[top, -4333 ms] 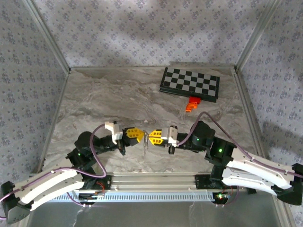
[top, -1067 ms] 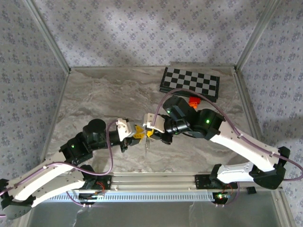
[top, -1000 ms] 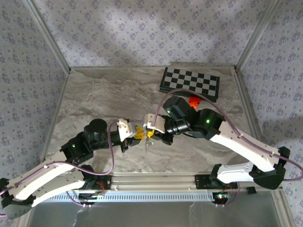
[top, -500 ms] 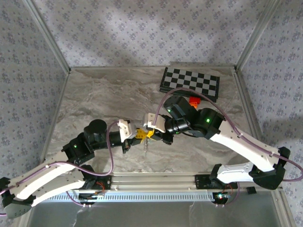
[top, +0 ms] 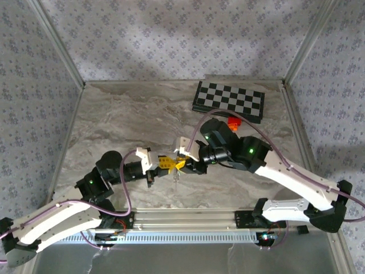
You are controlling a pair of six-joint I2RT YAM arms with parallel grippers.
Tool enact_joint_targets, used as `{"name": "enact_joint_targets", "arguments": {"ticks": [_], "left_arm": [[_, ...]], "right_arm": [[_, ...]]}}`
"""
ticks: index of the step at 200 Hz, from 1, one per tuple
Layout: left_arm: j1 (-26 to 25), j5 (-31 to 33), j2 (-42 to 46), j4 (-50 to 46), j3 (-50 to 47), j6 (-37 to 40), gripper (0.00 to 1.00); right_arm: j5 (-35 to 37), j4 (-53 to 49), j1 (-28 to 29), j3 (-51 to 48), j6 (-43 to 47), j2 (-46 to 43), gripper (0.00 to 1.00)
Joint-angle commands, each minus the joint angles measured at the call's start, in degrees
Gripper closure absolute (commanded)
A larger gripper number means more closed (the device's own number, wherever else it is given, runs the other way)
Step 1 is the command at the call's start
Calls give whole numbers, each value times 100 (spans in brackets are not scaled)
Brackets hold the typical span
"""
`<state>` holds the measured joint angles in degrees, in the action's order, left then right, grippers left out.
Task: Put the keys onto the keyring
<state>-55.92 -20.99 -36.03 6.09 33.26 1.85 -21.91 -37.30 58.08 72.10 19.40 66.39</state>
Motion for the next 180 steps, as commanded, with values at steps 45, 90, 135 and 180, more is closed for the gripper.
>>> {"name": "enact_joint_targets", "arguments": {"ticks": [45, 90, 135, 180], "left_arm": [[-46, -484, 10, 2422, -436, -891, 100], [-105, -450, 8, 2608, -515, -996, 100], [-112, -441, 13, 2487, -505, -967, 100], [-121, -414, 43, 2385, -487, -940, 100]], "right_arm": [[-352, 1543, -130, -912, -610, -883, 77], [-408, 1931, -164, -1142, -704, -1060, 84], [-530, 2137, -173, -1239, -762, -1090, 77], [-582, 2308, -195, -1326, -797, -1111, 90]]}}
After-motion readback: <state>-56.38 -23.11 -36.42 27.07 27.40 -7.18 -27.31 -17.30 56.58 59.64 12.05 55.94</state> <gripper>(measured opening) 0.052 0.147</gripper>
